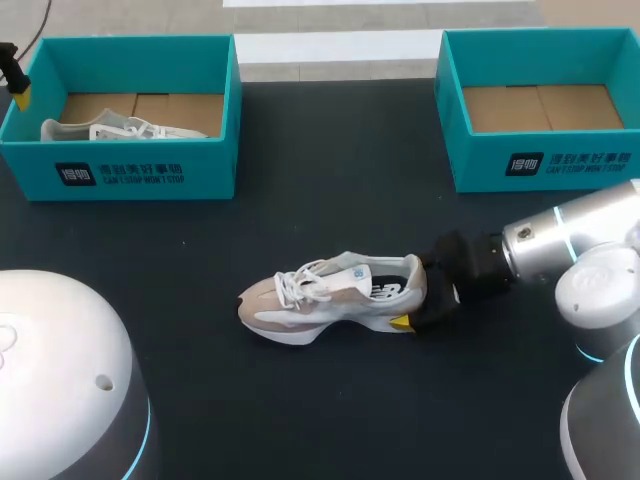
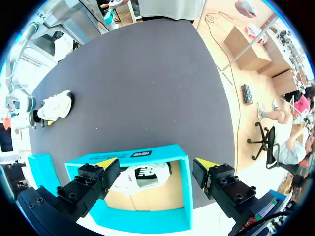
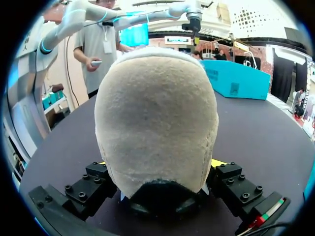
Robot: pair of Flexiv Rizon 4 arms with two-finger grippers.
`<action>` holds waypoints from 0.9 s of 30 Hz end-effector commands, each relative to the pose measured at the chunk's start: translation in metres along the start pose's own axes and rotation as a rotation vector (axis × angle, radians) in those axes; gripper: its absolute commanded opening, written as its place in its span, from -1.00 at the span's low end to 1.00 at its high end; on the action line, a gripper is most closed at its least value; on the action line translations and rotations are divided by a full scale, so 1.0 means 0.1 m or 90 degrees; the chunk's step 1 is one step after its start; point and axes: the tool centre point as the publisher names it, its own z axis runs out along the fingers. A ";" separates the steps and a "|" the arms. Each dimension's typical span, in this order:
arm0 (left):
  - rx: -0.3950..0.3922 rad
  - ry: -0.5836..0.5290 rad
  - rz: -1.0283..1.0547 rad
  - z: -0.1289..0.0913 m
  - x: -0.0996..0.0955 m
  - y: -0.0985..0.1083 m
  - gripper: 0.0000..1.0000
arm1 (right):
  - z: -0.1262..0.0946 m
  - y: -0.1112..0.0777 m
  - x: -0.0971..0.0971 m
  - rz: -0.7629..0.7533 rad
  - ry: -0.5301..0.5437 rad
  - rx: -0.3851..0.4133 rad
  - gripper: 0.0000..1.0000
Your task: Take the shoe out of the shoebox, open the shoe tongue, remove and reinsert the insole, then place the shoe into the shoebox
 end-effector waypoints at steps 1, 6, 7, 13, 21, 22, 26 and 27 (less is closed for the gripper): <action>-0.002 0.002 0.000 0.00 -0.01 -0.02 1.00 | 0.11 -0.02 -0.02 0.001 -0.001 0.002 -1.00; -0.002 0.002 0.000 0.00 -0.01 -0.02 1.00 | 0.11 -0.02 -0.02 0.001 -0.001 0.002 -1.00; -0.002 0.002 0.000 0.00 -0.01 -0.02 1.00 | 0.11 -0.02 -0.02 0.001 -0.001 0.002 -1.00; -0.027 0.108 -0.223 -0.06 -0.13 -0.08 1.00 | 0.11 -0.02 -0.02 0.001 -0.001 0.002 -1.00; -0.086 0.075 -0.580 -0.18 -0.32 -0.34 1.00 | 0.11 -0.02 -0.02 0.001 -0.001 0.002 -1.00; -0.088 0.066 -0.604 -0.17 -0.37 -0.37 1.00 | 0.11 -0.02 -0.02 0.001 -0.001 0.002 -1.00; -0.070 0.120 -0.727 -0.08 -0.68 -0.47 1.00 | 0.11 -0.02 -0.02 0.001 -0.001 0.002 -1.00; -0.074 0.120 -0.714 -0.07 -0.78 -0.49 1.00 | 0.11 -0.02 -0.02 0.001 -0.001 0.002 -1.00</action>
